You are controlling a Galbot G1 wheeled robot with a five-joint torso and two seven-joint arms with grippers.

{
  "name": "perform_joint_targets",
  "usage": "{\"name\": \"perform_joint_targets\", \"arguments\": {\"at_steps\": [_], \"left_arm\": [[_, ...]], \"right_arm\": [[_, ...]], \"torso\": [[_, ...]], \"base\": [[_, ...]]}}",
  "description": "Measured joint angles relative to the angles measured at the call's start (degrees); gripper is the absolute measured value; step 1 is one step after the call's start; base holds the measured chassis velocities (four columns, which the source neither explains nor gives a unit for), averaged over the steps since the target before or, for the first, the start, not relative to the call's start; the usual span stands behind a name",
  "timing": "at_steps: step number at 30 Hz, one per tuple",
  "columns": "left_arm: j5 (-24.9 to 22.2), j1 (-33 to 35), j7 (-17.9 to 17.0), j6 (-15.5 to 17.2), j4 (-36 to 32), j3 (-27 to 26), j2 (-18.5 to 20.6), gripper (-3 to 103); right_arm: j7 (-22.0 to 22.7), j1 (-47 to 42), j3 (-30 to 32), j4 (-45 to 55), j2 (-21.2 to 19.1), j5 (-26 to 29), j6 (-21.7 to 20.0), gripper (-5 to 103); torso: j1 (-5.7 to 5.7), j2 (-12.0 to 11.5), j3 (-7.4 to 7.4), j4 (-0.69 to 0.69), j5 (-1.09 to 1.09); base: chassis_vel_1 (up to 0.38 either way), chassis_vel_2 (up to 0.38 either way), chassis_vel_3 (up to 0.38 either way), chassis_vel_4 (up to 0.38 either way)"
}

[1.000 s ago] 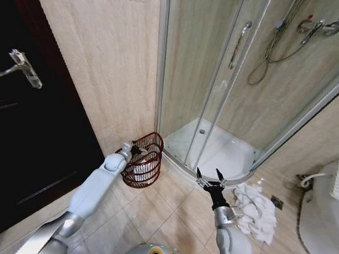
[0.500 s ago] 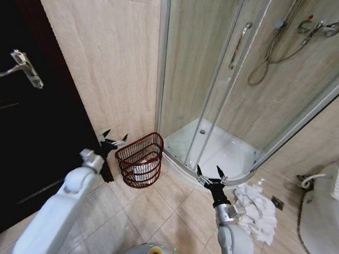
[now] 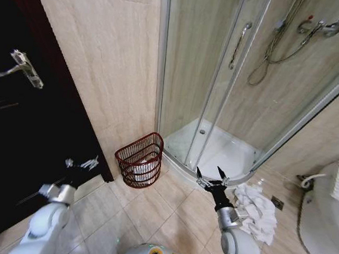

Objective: Discard the used towel into the hamper.

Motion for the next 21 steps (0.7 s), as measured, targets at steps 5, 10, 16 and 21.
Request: {"name": "perform_joint_targets", "arguments": {"at_steps": [5,10,16,21], "left_arm": [[0.4,-1.0,-0.2,-0.3,0.8,2.1,0.0,100],[1.2,-2.6,-0.4,0.1,0.5,3.3,-0.4,100],[1.6,-3.3,-0.6,0.2,0.4,4.4,-0.5,100],[2.2,-3.6,-0.7,0.4,0.0,5.0,-0.6,100]], "right_arm": [[2.5,-0.8,-0.9,1.3,0.3,-4.3,0.8,100],[4.5,-1.3,-1.5,1.5,0.3,-6.6,1.2,100],[5.3,-1.7,-1.5,1.6,0.3,-7.0,1.2,100],[5.4,-1.9,-1.3,1.0,0.4,-6.9,2.2,100]], "torso": [[0.01,0.0,0.00,-0.03,0.01],[0.01,0.0,0.01,-0.01,0.01],[0.01,0.0,0.01,-0.01,0.01],[0.01,0.0,0.01,-0.01,0.01]], "base": [[0.000,0.000,0.000,0.000],[0.000,0.000,0.000,0.000],[0.000,0.000,0.000,0.000],[0.000,0.000,0.000,0.000]]}}
